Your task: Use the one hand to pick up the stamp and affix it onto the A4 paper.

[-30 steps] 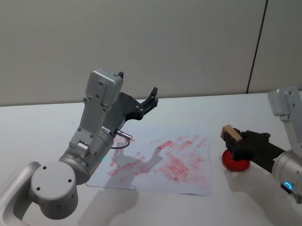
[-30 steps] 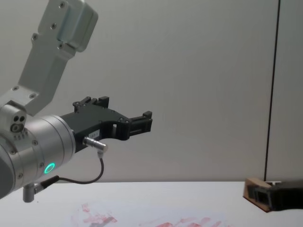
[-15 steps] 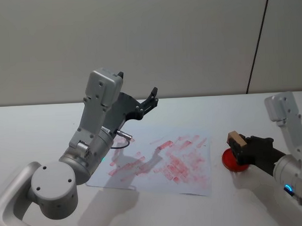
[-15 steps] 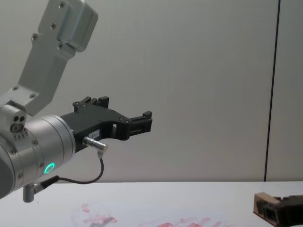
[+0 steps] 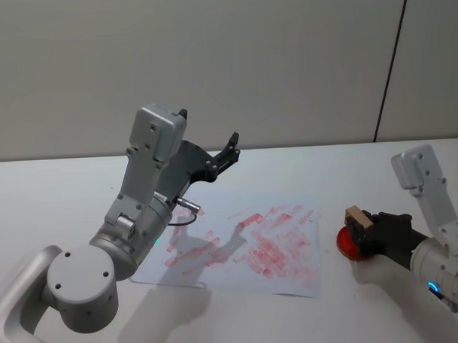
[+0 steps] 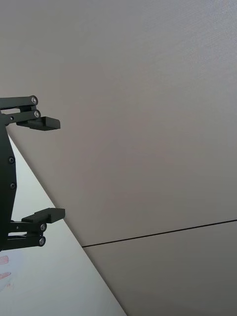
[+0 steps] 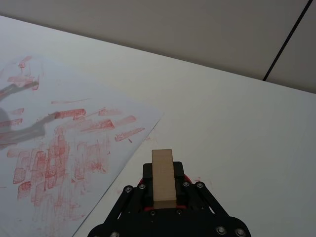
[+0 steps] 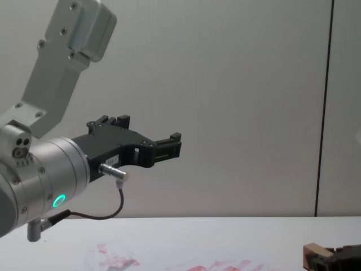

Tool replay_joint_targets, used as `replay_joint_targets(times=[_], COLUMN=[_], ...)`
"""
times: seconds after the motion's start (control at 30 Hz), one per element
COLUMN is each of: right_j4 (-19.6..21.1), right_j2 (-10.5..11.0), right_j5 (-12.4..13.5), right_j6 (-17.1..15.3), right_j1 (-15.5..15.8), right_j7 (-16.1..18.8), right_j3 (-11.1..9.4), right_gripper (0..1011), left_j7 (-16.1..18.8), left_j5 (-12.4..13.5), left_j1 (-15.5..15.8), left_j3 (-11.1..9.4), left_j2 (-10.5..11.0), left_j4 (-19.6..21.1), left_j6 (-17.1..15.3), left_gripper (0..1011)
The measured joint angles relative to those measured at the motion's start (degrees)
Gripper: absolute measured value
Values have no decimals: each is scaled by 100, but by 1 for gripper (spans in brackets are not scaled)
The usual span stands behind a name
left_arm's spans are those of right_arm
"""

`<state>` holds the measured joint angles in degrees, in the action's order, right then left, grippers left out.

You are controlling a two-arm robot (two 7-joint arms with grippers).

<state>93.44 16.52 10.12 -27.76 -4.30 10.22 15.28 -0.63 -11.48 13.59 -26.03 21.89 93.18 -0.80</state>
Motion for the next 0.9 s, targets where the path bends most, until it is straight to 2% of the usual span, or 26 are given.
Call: replay_joint_targets(times=[0.53, 0.63, 0.87, 0.9], right_j4=[-102, -108, -121, -121], right_j2=[-11, -12, -15, -15], right_j5=[-95, -101, -114, -114], right_j6=[-24, -26, -31, -31], right_j1=[-32, -34, -38, -38], right_j7=[13, 14, 17, 17], right_j3=[10, 10, 10, 10], right_gripper=[220, 260, 503, 503], left_j7=[0, 0, 0, 0], left_j5=[0, 0, 0, 0], left_j1=[0, 0, 0, 0], left_j3=[0, 0, 0, 0], left_j2=[0, 0, 0, 0], left_j4=[0, 0, 0, 0], left_j6=[0, 0, 0, 0], left_gripper=[1001, 1001, 1001, 1001])
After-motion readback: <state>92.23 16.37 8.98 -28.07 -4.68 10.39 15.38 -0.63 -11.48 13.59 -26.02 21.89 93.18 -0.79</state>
